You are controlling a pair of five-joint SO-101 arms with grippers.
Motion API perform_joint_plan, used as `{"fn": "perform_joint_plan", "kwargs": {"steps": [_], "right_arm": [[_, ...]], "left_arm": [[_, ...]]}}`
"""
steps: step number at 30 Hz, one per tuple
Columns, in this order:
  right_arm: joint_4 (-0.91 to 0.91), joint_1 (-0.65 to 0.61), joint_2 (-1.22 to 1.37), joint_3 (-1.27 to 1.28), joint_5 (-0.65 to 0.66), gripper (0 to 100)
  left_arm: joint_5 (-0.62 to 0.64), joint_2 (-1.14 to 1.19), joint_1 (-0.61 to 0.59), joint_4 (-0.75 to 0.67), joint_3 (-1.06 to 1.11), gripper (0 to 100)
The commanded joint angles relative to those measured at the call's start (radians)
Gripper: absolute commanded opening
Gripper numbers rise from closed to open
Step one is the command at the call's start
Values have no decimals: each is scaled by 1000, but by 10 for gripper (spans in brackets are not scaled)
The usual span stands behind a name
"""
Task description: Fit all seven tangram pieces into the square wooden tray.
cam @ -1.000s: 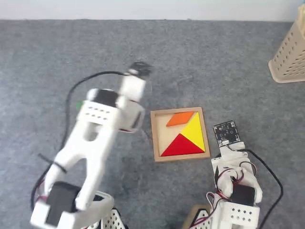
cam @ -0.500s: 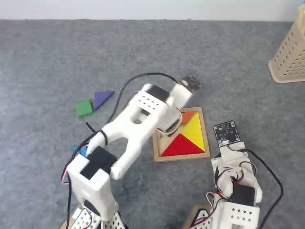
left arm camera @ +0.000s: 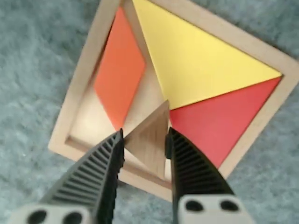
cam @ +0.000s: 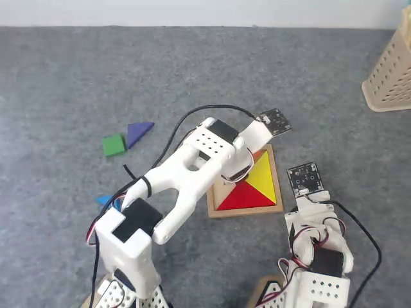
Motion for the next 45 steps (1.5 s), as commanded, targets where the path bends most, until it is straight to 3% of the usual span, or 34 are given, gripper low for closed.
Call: {"fn": "perform_joint_plan", "kwargs": {"steps": [1, 18, 30, 39, 45], "right_arm": [[4, -5, 5, 20, 9, 8], [4, -5, 5, 20, 9, 8], [4, -5, 5, 20, 9, 8], [4, -7, 5, 20, 9, 9], [4, -7, 5, 20, 9, 8]], "left_arm": [[-17, -11, 5, -28, -35, 88], [-38, -12, 0, -41, -41, 152], [-34, -18, -115, -37, -7, 125], [-29, -11, -60, -48, 15, 105], [0, -11, 9, -173, 119, 105]]}}
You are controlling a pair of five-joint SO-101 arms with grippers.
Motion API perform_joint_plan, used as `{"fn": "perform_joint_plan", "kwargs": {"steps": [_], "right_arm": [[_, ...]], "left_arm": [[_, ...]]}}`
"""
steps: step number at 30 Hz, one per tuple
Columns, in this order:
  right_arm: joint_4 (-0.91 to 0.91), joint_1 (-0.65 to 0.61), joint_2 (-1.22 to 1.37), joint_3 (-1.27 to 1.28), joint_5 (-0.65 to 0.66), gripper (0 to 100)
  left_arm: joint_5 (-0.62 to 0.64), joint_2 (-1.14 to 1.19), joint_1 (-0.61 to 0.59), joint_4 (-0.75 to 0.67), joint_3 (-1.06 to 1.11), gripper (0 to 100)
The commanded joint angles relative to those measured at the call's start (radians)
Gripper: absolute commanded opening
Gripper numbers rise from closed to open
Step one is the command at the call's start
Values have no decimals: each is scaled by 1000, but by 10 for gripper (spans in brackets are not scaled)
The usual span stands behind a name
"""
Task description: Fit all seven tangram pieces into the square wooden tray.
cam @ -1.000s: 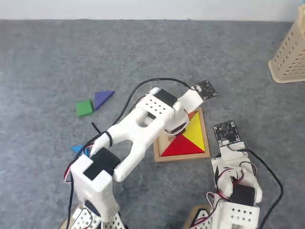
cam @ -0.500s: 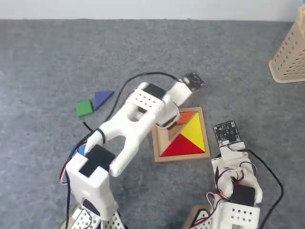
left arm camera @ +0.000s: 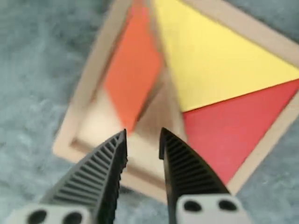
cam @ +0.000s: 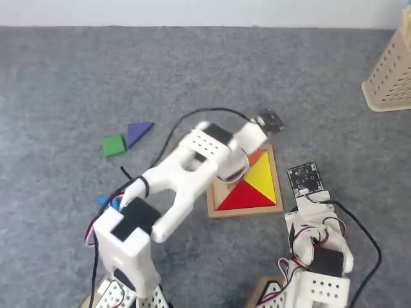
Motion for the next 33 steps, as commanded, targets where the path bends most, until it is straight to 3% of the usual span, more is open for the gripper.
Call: {"fn": "perform_joint_plan", "kwargs": {"steps": [1, 19, 23, 26, 33], "right_arm": [[4, -7, 5, 20, 9, 8], [4, -5, 5, 20, 9, 8], [4, -7, 5, 20, 9, 8], [4, -7, 5, 20, 9, 8], [4, -7, 5, 20, 9, 8]], "left_arm": [[26, -11, 20, -75, 39, 105], [-74, -21, -43, 58, 93, 102], [-60, -23, -31, 57, 136, 101], [29, -25, -25, 57, 128, 101], [92, -25, -17, 66, -1, 101]]}}
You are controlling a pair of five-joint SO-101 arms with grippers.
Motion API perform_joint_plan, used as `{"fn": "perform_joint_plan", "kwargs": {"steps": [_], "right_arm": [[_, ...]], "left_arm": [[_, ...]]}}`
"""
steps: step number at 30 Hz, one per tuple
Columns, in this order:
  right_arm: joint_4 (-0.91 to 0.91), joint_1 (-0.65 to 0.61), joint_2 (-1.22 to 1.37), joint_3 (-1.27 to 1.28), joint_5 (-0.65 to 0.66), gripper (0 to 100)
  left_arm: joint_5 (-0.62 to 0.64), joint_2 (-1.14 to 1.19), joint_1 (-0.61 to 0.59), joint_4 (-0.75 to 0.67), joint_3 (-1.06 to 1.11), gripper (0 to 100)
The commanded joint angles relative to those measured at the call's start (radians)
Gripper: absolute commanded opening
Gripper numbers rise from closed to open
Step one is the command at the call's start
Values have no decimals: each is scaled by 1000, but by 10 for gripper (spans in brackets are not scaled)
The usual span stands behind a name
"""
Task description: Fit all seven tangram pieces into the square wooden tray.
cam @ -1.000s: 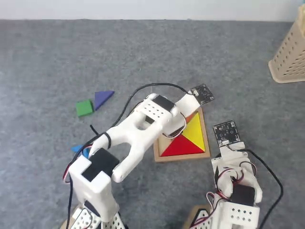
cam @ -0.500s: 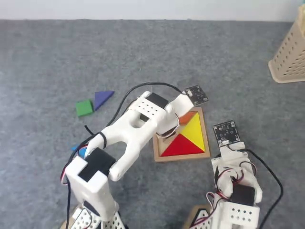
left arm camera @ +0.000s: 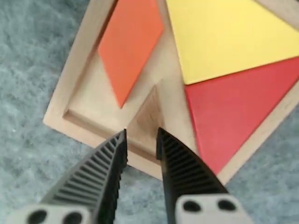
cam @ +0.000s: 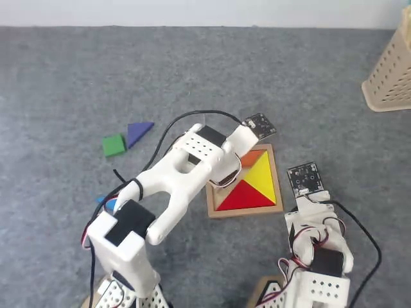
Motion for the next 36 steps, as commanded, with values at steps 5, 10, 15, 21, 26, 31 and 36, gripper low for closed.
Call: {"fn": "perform_joint_plan", "kwargs": {"steps": [5, 10, 15, 21, 26, 31, 36], "right_arm": [[4, -7, 5, 20, 9, 9], [4, -7, 5, 20, 9, 9], [4, -7, 5, 20, 9, 9], [4, -7, 5, 20, 9, 9], [4, -7, 5, 20, 9, 8], [4, -7, 5, 20, 9, 8], [4, -7, 5, 20, 9, 8]], "left_arm": [[55, -6, 14, -2, -99, 101], [54, -6, 14, 8, -125, 101], [49, -5, 14, -8, -122, 101], [26, 5, 61, -58, -119, 102], [14, 5, 95, -64, -116, 102], [5, 8, 29, -91, -113, 102], [-34, 17, -6, -94, -113, 102]]}}
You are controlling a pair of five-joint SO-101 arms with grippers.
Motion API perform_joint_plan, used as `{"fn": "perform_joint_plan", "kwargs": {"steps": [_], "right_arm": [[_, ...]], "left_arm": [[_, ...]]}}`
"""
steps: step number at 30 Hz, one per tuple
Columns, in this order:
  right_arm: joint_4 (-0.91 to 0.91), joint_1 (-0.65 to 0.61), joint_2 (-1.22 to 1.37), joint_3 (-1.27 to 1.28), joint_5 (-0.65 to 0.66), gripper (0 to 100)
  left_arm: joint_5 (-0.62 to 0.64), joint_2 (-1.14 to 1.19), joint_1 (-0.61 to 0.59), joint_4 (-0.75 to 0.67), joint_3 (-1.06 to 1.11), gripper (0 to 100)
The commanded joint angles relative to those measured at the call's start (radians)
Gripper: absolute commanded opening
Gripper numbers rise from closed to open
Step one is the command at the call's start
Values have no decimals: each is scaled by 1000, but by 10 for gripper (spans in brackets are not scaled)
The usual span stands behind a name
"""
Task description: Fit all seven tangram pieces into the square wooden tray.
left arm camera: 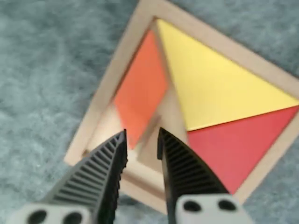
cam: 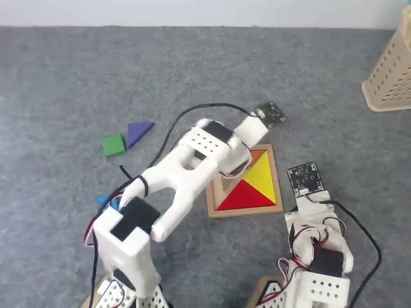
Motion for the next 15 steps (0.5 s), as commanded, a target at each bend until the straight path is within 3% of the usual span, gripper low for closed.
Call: {"fn": "perform_joint_plan", "kwargs": {"steps": [1, 15], "right_arm": [[4, -7, 5, 20, 9, 8], [4, -7, 5, 20, 9, 9]], "left_arm": [[-23, 12, -8, -15, -19, 102], [12, -28, 63, -21, -21, 102]]}}
